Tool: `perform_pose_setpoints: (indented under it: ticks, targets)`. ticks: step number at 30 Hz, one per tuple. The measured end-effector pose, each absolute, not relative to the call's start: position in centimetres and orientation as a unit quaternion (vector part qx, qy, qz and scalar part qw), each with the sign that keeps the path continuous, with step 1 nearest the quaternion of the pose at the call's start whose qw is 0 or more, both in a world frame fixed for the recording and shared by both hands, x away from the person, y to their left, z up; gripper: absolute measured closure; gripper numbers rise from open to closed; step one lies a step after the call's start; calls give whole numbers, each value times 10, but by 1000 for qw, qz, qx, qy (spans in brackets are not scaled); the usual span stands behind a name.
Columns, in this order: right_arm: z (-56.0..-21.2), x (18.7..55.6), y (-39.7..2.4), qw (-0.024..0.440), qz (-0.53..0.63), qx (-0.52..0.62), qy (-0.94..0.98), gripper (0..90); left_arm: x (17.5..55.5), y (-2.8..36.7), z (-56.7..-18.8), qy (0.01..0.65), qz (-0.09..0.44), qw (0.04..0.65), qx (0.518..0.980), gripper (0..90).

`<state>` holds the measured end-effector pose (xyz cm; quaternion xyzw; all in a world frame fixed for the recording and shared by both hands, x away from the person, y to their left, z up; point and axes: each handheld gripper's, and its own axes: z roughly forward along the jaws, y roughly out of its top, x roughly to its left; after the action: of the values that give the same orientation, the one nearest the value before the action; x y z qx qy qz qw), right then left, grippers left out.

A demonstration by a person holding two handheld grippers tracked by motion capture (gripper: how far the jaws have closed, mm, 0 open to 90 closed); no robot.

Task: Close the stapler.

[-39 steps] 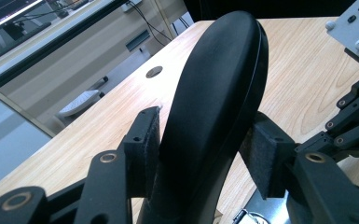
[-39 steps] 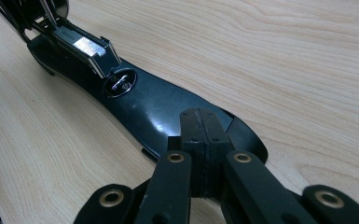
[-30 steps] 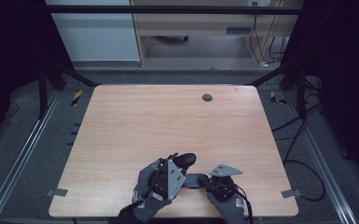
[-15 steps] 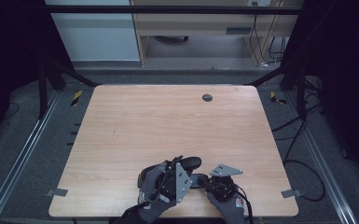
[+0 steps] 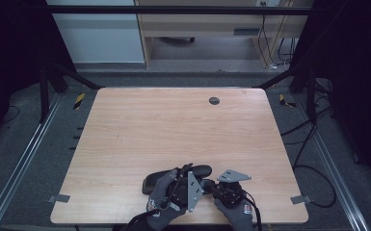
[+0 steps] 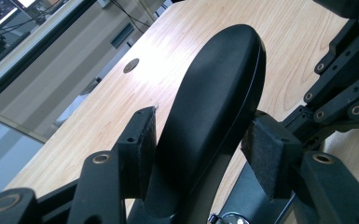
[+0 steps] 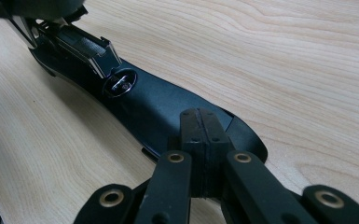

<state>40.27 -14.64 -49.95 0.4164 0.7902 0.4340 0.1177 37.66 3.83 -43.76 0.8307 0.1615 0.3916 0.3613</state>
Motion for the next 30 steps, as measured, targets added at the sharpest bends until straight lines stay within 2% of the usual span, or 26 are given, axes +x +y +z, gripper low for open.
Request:
perform_pose_setpoints:
  ticks: [30]
  targets:
    - [-500, 400, -155, 123, 432, 421, 788, 900, 376, 27, -454, 136, 398, 333, 844, 440]
